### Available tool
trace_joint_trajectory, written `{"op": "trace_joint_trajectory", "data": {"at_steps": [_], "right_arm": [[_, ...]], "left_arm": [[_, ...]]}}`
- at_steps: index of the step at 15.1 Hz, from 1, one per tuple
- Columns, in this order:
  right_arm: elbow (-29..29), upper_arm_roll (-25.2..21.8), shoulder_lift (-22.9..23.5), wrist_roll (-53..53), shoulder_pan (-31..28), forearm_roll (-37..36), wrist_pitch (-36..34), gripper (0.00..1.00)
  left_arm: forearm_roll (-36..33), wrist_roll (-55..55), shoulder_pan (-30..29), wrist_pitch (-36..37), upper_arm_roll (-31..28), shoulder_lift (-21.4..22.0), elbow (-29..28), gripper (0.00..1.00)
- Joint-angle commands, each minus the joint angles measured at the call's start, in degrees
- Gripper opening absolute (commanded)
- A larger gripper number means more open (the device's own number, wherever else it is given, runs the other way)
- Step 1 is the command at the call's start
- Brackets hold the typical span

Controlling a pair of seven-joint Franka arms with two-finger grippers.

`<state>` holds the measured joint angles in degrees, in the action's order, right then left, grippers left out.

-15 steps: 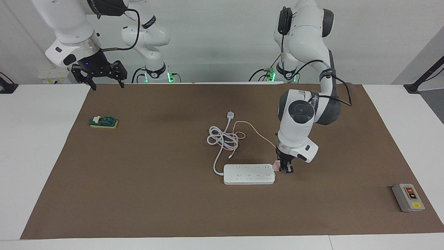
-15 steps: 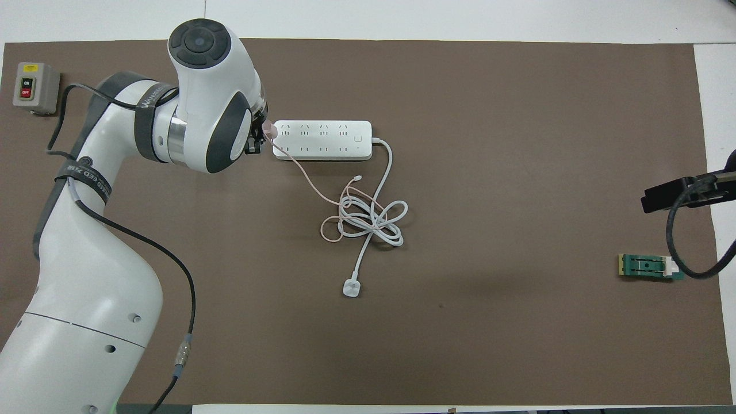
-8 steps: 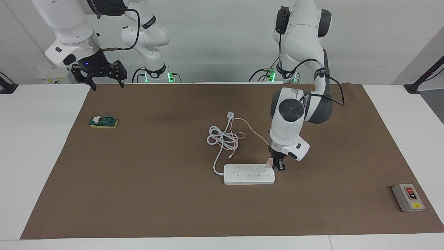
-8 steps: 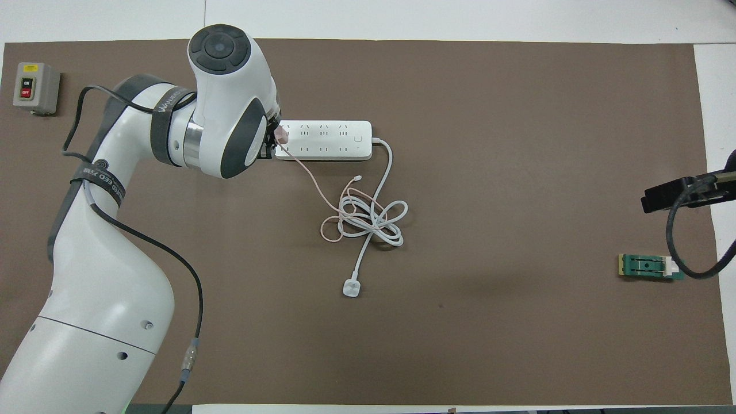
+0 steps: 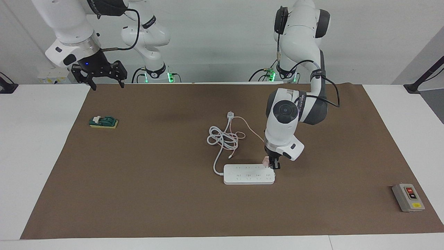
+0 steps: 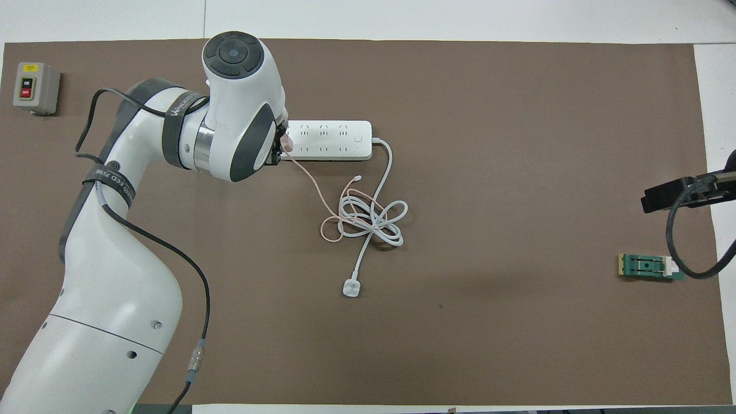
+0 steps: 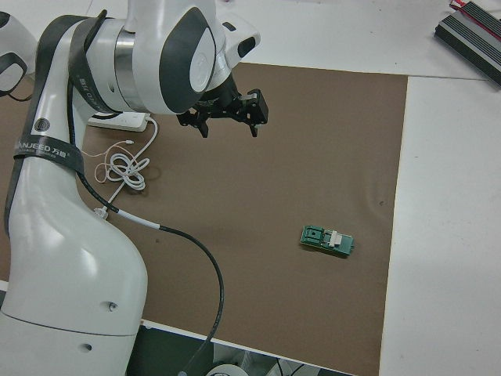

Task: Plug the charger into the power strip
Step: 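Press the pink plug into the end socket with the left gripper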

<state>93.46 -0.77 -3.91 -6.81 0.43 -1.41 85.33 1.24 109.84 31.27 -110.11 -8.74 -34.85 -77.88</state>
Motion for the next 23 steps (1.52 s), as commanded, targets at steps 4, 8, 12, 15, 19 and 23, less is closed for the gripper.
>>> {"op": "trace_joint_trajectory", "data": {"at_steps": [4,8,12,15,19,23], "right_arm": [[0.93,0.51,-0.93,3.12,-0.51,0.09,0.72,1.00],[0.93,0.51,-0.93,3.12,-0.51,0.09,0.72,1.00],[0.93,0.51,-0.93,3.12,-0.43,0.09,0.72,1.00],[0.93,0.51,-0.93,3.12,-0.43,0.09,0.72,1.00],[0.93,0.59,-0.93,3.12,-0.34,0.09,0.63,1.00],[0.93,0.51,-0.93,3.04,-0.34,0.09,0.72,1.00]], "left_arm": [[-0.89,-0.76,0.20,0.95,-0.40,-1.18,-0.26,0.00],[-0.89,-0.68,0.11,0.87,-0.40,-1.80,-0.17,0.00],[-0.36,-0.59,-0.15,1.04,-0.40,-2.49,0.09,0.00],[-0.36,-0.50,-0.15,1.57,-0.40,-3.55,1.23,0.00],[-0.27,-0.50,-0.07,1.57,-0.40,-3.73,1.50,0.00],[0.60,-0.50,-0.42,4.37,-0.40,-6.45,6.76,0.00]]}}
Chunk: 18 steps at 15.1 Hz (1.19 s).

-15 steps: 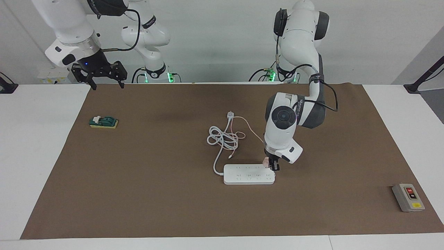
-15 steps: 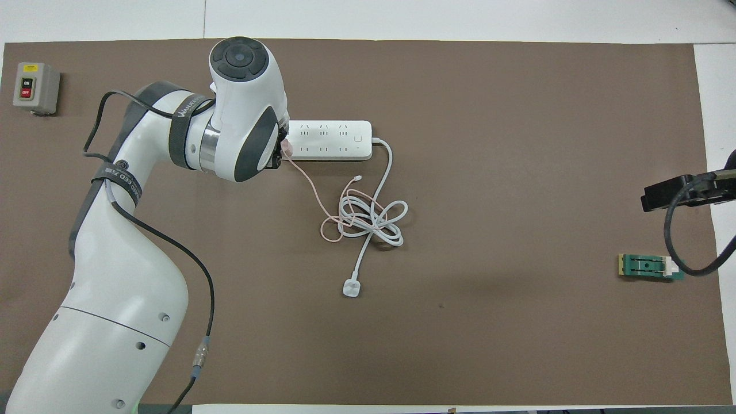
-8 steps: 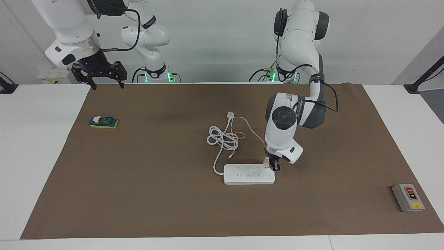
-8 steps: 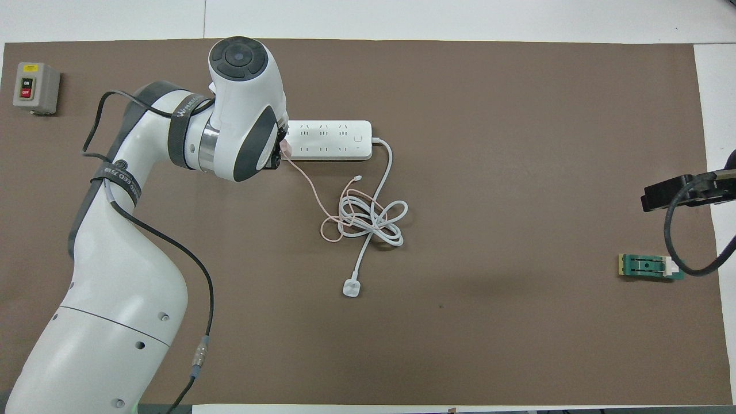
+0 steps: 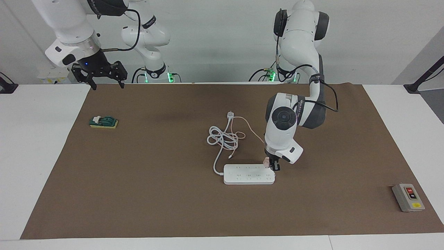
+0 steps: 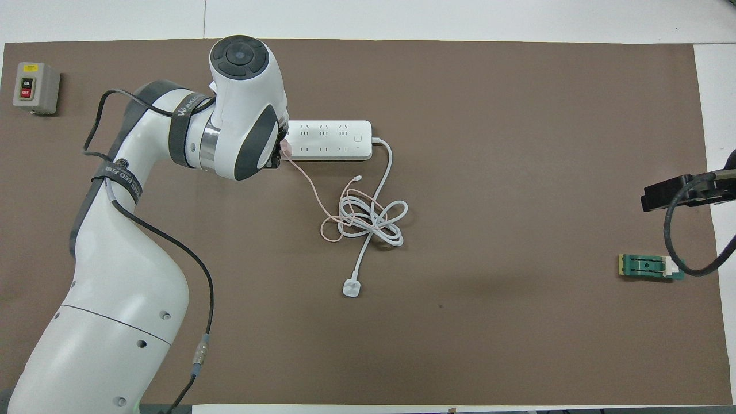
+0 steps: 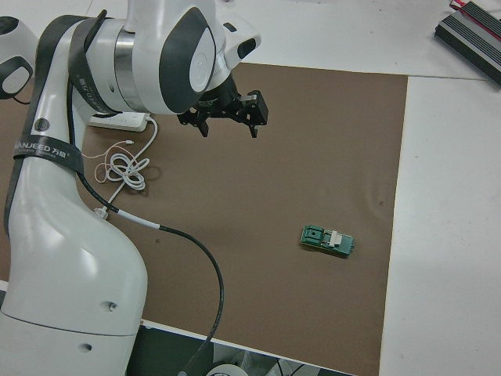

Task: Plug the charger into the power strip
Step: 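Press the pink plug into the end socket with the left gripper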

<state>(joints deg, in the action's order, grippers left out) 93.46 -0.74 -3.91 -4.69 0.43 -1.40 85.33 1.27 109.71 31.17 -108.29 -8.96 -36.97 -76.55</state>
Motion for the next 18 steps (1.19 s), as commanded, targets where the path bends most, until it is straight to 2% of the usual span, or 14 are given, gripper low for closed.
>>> {"op": "trace_joint_trajectory", "data": {"at_steps": [1,18], "right_arm": [[0.93,0.48,-0.93,0.91,-0.34,0.00,0.72,1.00],[0.84,0.48,-0.93,0.91,-0.34,0.00,0.63,1.00]], "left_arm": [[0.58,-0.38,-0.32,3.08,-0.18,-4.94,6.14,0.00],[0.58,-2.13,-0.93,3.26,-0.27,-4.95,5.53,0.00]]}}
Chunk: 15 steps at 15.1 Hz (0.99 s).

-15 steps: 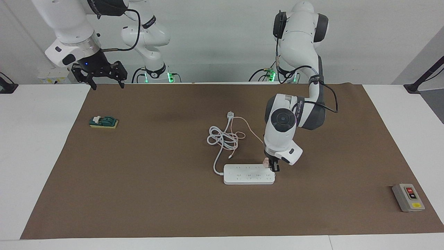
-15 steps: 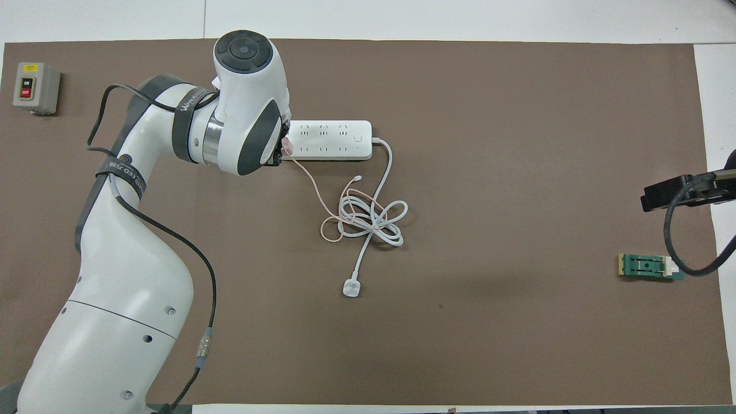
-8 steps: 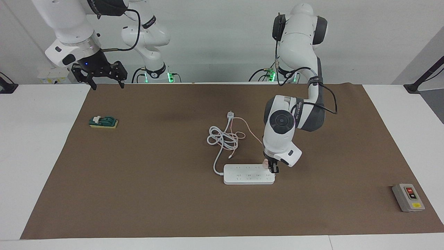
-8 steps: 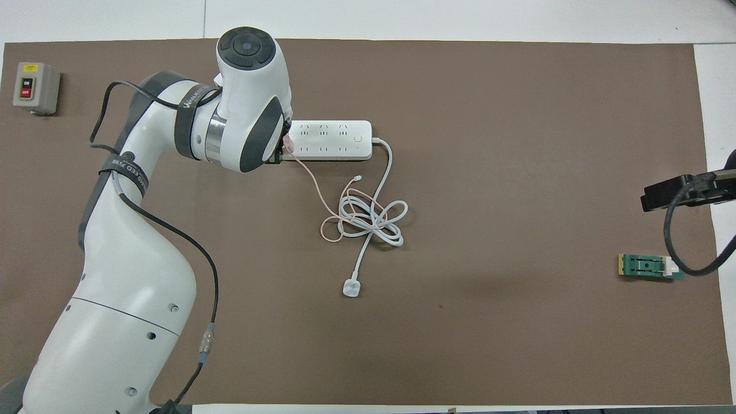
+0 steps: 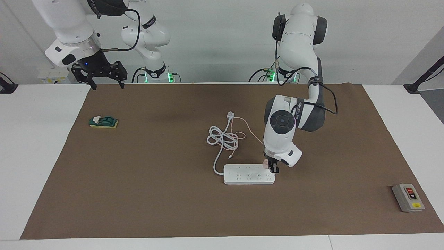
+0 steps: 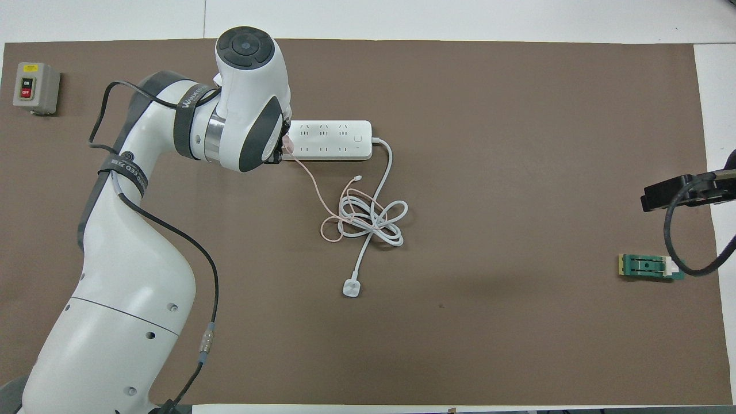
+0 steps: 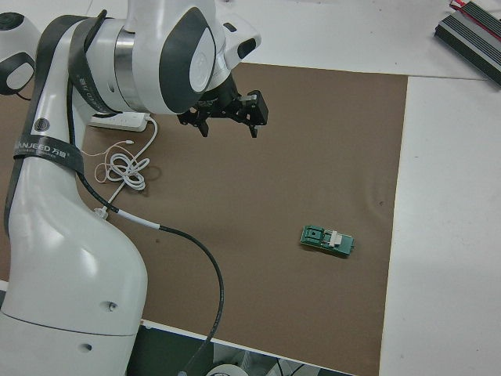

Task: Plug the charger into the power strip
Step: 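Press the pink plug into the end socket with the left gripper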

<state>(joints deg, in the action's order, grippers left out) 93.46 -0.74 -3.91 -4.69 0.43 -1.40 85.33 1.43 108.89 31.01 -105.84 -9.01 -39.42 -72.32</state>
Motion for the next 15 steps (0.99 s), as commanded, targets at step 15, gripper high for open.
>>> {"op": "trace_joint_trajectory", "data": {"at_steps": [15], "right_arm": [[0.93,0.48,-0.93,0.82,-0.34,0.00,0.63,1.00]], "left_arm": [[0.50,-1.22,-0.51,-0.16,-0.22,-4.97,0.69,0.00]]}}
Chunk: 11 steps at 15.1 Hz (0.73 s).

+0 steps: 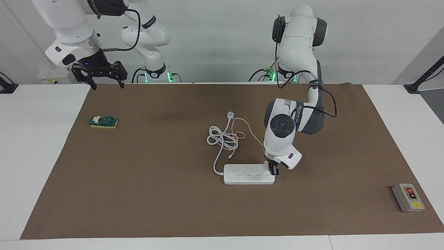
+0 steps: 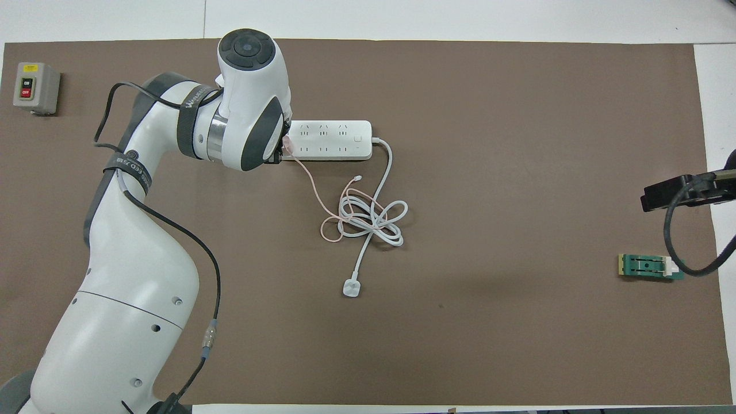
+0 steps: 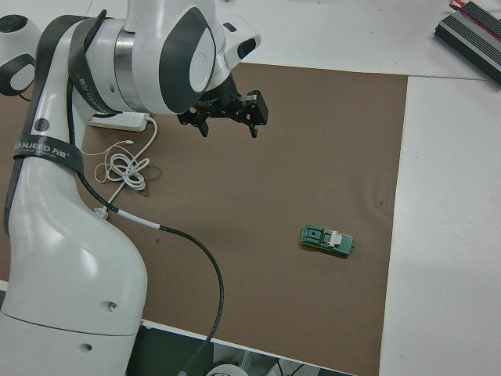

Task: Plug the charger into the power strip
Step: 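Press the pink plug into the end socket with the left gripper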

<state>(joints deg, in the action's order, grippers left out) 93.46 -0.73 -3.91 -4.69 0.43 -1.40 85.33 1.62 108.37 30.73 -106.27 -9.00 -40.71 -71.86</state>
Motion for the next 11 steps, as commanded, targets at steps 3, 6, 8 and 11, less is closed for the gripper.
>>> {"op": "trace_joint_trajectory", "data": {"at_steps": [3,6,8,11], "right_arm": [[0.84,0.47,-0.93,0.82,-0.34,0.00,0.63,1.00],[0.93,0.47,-0.93,0.82,-0.34,0.08,0.63,1.00],[0.84,0.55,-0.93,0.82,-0.34,0.09,0.63,1.00],[0.84,0.47,-0.93,0.91,-0.25,0.00,0.63,1.00]], "left_arm": [[0.23,0.34,0.38,0.18,-0.23,-4.11,0.23,0.00],[0.31,0.96,0.47,0.10,-0.23,-4.11,0.14,0.00],[0.23,1.75,0.82,-1.39,-0.23,-4.11,-0.30,0.00],[0.31,1.32,1.08,-1.49,-0.23,-3.67,-0.30,0.00]]}}
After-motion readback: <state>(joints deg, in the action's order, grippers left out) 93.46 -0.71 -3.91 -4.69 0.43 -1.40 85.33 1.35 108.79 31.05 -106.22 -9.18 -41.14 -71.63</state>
